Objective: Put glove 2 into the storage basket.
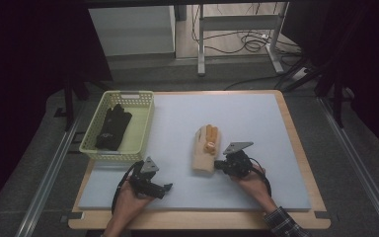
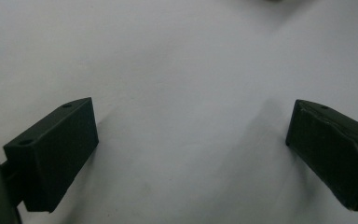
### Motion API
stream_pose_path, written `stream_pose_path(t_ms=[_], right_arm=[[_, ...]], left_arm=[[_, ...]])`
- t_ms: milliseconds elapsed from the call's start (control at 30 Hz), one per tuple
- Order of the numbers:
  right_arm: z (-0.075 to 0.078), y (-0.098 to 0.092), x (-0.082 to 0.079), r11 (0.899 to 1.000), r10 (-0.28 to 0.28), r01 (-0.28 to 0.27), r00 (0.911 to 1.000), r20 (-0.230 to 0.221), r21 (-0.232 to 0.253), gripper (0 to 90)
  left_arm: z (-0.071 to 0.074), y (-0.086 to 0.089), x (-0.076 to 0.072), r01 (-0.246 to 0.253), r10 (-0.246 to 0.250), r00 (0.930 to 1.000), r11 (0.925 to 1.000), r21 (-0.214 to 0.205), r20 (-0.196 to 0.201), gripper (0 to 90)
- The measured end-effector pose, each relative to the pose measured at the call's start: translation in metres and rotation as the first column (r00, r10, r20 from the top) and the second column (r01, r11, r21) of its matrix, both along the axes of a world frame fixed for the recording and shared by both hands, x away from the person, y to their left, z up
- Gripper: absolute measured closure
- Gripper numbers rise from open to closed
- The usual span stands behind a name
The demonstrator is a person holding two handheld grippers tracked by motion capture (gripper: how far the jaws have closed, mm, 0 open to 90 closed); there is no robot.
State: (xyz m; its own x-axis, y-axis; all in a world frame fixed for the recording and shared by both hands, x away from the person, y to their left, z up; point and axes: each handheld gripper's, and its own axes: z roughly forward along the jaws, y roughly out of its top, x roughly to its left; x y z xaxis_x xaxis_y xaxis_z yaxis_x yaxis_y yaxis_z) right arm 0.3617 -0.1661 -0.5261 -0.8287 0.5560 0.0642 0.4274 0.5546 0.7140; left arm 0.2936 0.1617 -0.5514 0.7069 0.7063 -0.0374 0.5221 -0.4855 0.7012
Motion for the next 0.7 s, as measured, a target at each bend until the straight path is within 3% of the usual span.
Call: stream_pose_path(t_ms=[700], right_arm=[[-0.005, 0.042, 0.004, 0.999, 0.035, -0.035, 0.9993, 0.01, 0.009, 81.5]], left_arm=[[0.0, 0.0, 0.0, -0.001, 0.001, 1.0, 1.0, -0.001, 0.0, 2.4]])
